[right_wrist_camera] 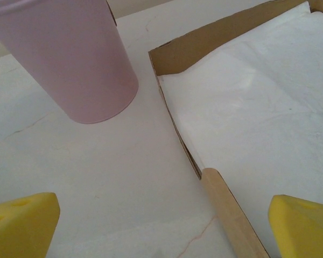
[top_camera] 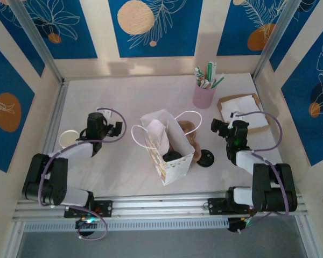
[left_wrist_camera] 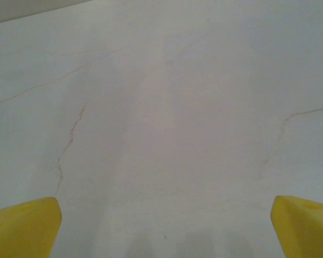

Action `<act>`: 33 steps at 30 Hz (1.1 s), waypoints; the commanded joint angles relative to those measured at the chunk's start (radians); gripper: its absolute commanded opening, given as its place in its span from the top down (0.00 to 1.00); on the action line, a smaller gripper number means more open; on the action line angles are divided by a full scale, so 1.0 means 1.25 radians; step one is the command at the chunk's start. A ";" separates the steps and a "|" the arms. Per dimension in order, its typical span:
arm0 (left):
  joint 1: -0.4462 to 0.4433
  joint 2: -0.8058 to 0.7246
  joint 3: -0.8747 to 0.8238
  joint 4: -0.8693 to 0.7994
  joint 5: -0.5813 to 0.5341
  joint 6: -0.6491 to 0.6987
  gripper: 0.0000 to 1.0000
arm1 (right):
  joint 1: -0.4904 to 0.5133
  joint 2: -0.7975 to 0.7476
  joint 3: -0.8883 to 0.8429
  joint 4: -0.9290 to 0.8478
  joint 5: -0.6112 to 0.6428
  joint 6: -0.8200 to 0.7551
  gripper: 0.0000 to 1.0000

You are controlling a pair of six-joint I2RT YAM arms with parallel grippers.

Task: Pack the takeout coffee

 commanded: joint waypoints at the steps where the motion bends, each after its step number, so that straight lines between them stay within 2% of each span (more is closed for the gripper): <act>1: 0.024 0.019 -0.039 0.116 0.015 0.019 0.00 | 0.018 0.033 -0.012 0.143 0.013 -0.050 0.01; 5: 0.061 0.027 -0.071 0.188 0.043 0.009 0.00 | 0.058 0.101 -0.008 0.214 0.016 -0.109 0.01; 7: 0.068 0.027 -0.077 0.204 0.053 0.008 0.00 | 0.086 0.112 0.011 0.193 0.034 -0.139 0.01; 10: 0.071 0.019 -0.098 0.239 0.054 0.009 0.00 | 0.086 0.128 0.020 0.190 0.033 -0.141 0.01; 13: 0.073 0.038 -0.169 0.395 0.032 0.008 0.00 | 0.084 0.139 0.034 0.172 0.028 -0.137 0.01; 15: 0.076 0.074 -0.192 0.482 0.062 0.017 0.00 | 0.075 0.143 0.028 0.189 0.006 -0.132 0.01; 17: 0.077 0.071 -0.185 0.461 0.071 0.019 0.00 | 0.051 0.172 0.002 0.263 -0.062 -0.131 0.01; 18: 0.076 0.075 -0.187 0.469 0.066 0.018 0.00 | 0.048 0.197 -0.008 0.314 -0.059 -0.126 0.01; 20: 0.078 0.088 -0.183 0.470 0.064 0.015 0.00 | 0.046 0.172 0.015 0.225 -0.059 -0.122 0.01; 33: 0.089 0.116 -0.164 0.457 0.066 0.003 0.00 | 0.035 0.182 0.029 0.212 -0.081 -0.120 0.01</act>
